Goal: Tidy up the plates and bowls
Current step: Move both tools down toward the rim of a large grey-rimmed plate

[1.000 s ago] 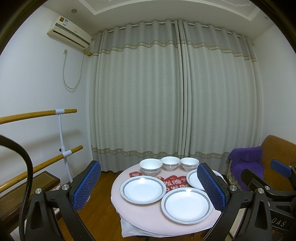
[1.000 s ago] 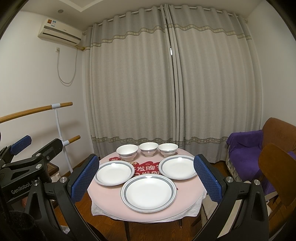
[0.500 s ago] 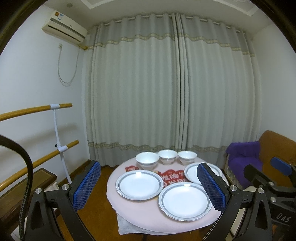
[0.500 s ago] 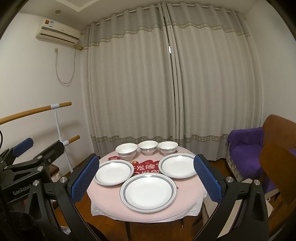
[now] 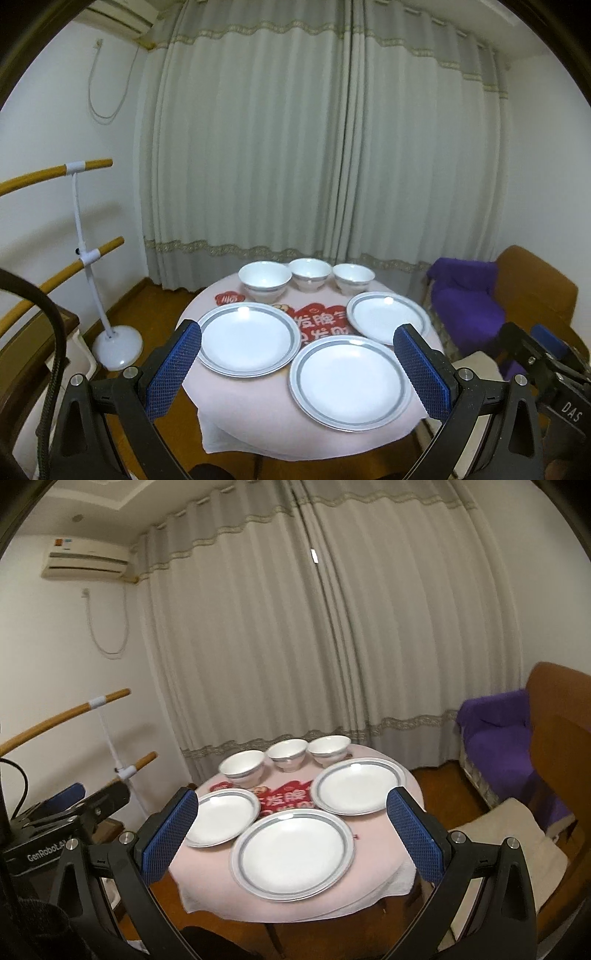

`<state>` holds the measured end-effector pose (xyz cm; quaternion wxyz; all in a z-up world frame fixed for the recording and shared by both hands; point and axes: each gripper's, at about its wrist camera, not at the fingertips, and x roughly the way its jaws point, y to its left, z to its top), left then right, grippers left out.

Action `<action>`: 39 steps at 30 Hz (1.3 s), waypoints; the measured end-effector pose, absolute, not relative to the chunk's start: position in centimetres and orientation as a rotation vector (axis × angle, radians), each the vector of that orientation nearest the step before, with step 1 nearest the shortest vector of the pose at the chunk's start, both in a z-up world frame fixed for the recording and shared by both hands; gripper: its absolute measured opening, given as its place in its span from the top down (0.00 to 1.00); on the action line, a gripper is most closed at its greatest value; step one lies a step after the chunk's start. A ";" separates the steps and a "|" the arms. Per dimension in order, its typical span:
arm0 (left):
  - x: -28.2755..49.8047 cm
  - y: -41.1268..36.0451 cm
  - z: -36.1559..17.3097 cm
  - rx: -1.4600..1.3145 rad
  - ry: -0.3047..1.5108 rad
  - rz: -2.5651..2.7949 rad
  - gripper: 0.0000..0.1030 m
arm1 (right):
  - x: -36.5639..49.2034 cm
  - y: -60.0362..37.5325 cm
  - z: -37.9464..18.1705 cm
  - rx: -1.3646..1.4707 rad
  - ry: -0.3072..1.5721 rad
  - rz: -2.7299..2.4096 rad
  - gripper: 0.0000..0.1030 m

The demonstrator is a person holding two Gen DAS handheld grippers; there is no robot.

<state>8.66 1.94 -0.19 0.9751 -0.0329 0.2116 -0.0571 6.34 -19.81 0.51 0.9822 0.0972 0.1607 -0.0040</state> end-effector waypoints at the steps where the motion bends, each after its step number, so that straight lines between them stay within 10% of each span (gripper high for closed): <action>1: 9.4 1.9 -0.1 -0.064 0.441 -0.112 0.01 | 6.7 -20.0 0.3 0.193 0.333 -0.015 0.00; 39: 29.2 -1.9 -10.7 -0.040 0.823 -0.074 0.01 | 21.2 -26.8 -11.9 0.294 0.738 0.045 0.00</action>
